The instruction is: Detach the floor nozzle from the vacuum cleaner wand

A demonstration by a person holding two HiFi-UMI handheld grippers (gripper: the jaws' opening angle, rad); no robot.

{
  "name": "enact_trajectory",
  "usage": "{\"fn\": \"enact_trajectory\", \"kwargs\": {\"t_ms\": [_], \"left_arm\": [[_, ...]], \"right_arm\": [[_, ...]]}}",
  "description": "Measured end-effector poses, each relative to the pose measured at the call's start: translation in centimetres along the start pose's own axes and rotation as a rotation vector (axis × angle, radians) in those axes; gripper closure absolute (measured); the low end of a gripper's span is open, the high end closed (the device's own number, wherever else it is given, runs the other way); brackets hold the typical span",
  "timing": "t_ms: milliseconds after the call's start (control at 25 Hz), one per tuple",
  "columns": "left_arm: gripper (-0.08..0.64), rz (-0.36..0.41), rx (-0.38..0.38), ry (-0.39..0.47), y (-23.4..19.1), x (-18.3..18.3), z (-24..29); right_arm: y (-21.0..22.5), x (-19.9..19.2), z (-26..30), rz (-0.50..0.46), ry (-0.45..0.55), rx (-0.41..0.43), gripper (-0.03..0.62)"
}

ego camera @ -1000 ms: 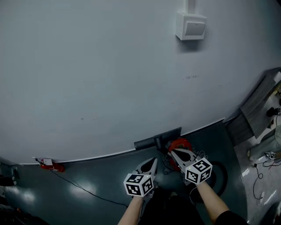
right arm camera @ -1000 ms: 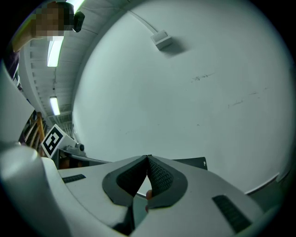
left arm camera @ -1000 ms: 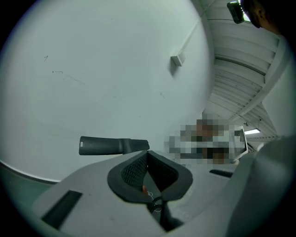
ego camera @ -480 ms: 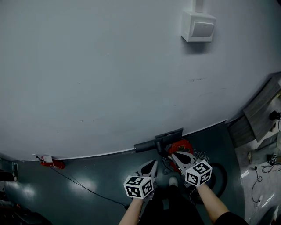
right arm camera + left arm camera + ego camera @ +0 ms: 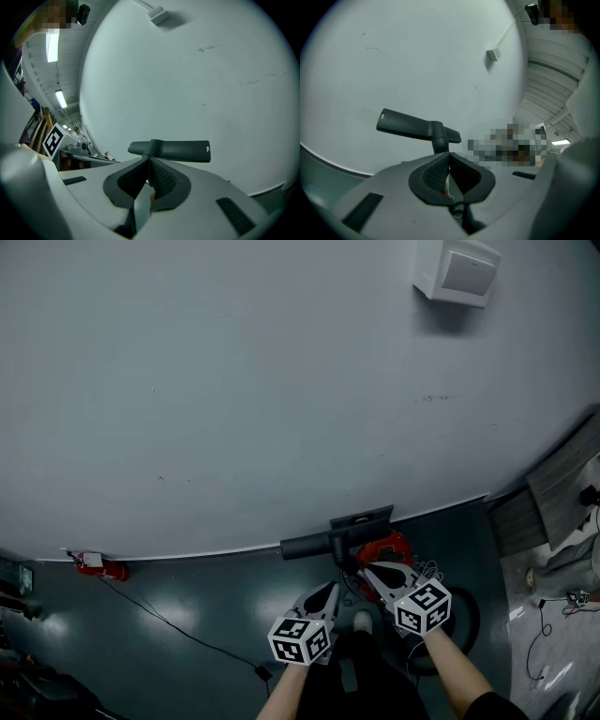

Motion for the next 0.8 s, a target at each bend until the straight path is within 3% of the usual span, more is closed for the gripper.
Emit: {"fn": "enact_trajectory", "kwargs": {"t_ms": [400, 560, 800], "left_arm": [[0.551, -0.069, -0.010, 0.023, -3.5, -4.3, 3.4], [0.520, -0.075, -0.038, 0.043, -4.0, -5.1, 4.4], [0.437, -0.039, -0.100, 0.039, -4.7, -6.7, 6.9]], "right_arm": [[1.0, -2.7, 2.0, -0.041, -0.028, 0.053, 0.566], [1.0, -2.7, 2.5, -0.056, -0.053, 0.103, 0.497], [1.1, -2.2, 4.3, -0.118, -0.096, 0.168, 0.448]]}}
Point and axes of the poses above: the fingertips, and each gripper's own axes: z forward along the fingers, y to its right, x out of its top, the point moved 9 cm from there along -z, backward along the fingers, and after that the axes turned 13 degrees about -z, right-handed, at the moved point
